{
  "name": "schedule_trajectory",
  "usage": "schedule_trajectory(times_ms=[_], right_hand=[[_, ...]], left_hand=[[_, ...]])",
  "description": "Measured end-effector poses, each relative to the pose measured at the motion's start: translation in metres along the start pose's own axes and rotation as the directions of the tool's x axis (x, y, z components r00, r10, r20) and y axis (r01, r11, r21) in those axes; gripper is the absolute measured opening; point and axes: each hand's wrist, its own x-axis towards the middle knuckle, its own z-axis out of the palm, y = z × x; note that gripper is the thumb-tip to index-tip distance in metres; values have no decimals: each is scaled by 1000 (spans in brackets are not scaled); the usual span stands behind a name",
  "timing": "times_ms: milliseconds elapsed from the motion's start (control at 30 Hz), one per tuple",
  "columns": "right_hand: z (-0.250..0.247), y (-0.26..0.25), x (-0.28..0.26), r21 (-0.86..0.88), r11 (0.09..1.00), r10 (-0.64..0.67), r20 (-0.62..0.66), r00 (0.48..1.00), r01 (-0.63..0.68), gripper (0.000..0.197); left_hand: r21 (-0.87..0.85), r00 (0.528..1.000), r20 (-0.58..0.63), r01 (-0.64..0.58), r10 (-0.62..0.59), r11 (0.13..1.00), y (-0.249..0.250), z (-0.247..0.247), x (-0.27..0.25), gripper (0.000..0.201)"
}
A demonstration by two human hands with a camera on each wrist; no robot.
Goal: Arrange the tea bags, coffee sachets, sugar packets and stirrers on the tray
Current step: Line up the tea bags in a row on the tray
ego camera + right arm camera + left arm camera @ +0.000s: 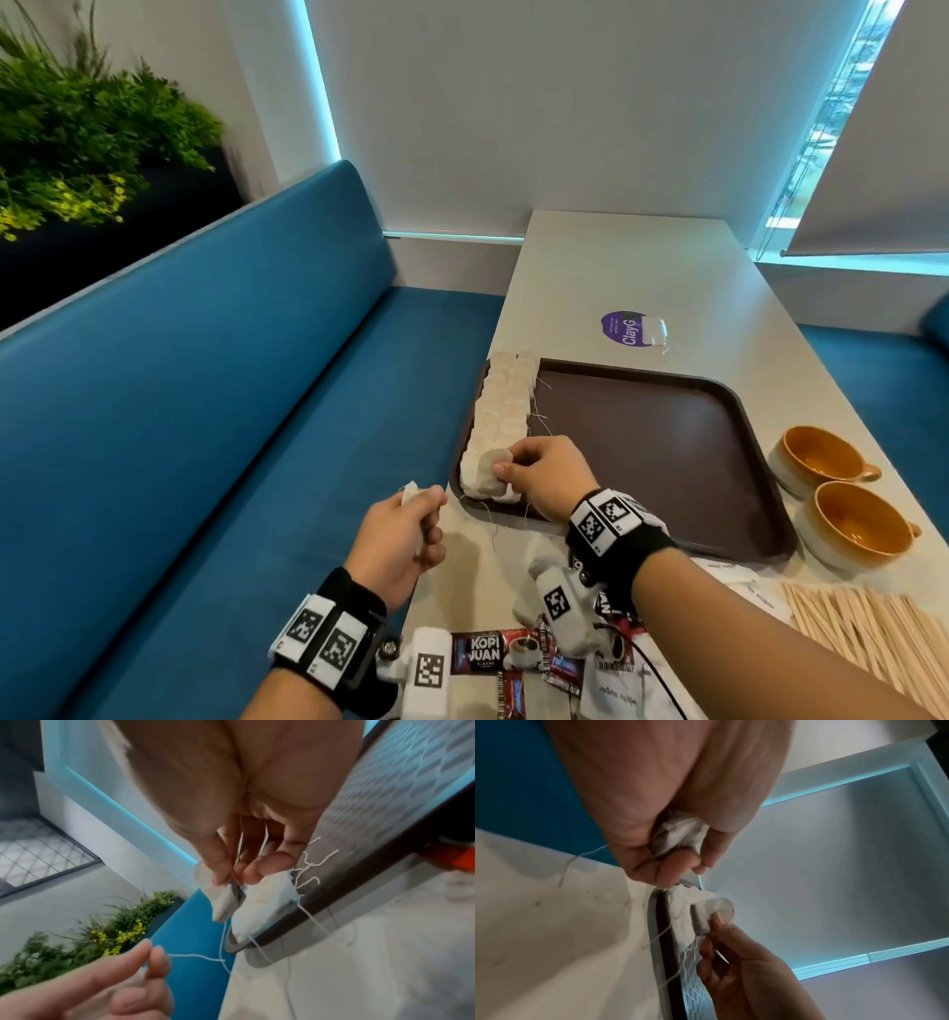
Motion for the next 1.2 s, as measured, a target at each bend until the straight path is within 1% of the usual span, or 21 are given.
schedule_trajectory(times_ms=[133, 267, 333, 400, 433, 500, 567, 633, 700, 767, 967, 1033, 1100, 1133, 1200], right_hand=[[14, 0, 11, -60, 997, 41, 44, 998, -39, 10], [21, -2, 17, -186, 981, 54, 32, 998, -47, 13], [24, -4, 18, -225, 974, 41, 19, 999, -35, 22], [24, -4, 18, -176, 984, 31, -26, 999, -36, 33], [22, -4, 18, -140, 990, 27, -55, 998, -35, 35], [17, -5, 17, -109, 994, 17, -73, 997, -25, 30], [13, -5, 16, -164, 986, 5, -1, 1000, -5, 17], [13, -5, 14, -232, 972, -3, 84, 996, 22, 10], [16, -5, 13, -279, 960, 6, 119, 993, 28, 13], [19, -5, 15, -296, 955, 27, 118, 993, 9, 17], [25, -5, 20, -309, 951, 41, 103, 994, -8, 21], [24, -5, 18, -292, 956, 39, 98, 994, -9, 19], [19, -7, 14, -253, 967, 14, 78, 997, 6, 11], [16, -8, 11, -225, 974, -1, 68, 998, 17, 6], [8, -11, 3, -134, 990, -25, 48, 999, 31, 3]], left_hand=[[167, 997, -35, -62, 68, 984, 5, 3, 18, 7], [342, 993, 1, -109, 116, 933, 4, 9, 28, 7], [393, 991, 27, -128, 128, 911, 2, 12, 31, 8], [413, 990, 46, -140, 133, 900, -1, 13, 31, 9], [419, 989, 52, -145, 136, 896, -2, 14, 32, 11], [434, 988, 55, -154, 144, 888, -3, 14, 32, 13], [442, 988, 52, -156, 148, 884, -4, 14, 34, 14], [440, 988, 47, -153, 147, 885, -4, 13, 35, 14], [438, 989, 43, -147, 143, 887, -5, 13, 37, 15], [437, 990, 37, -141, 139, 889, -5, 15, 36, 15], [363, 995, 20, -95, 94, 927, -1, 14, 33, 30], [260, 998, 9, -63, 63, 964, 0, 13, 30, 34], [107, 999, 26, -39, 36, 993, 3, 11, 26, 40], [37, 998, 55, -32, 30, 999, 7, 10, 23, 44], [-52, 990, 139, -25, 32, 998, 13, 8, 15, 50]])
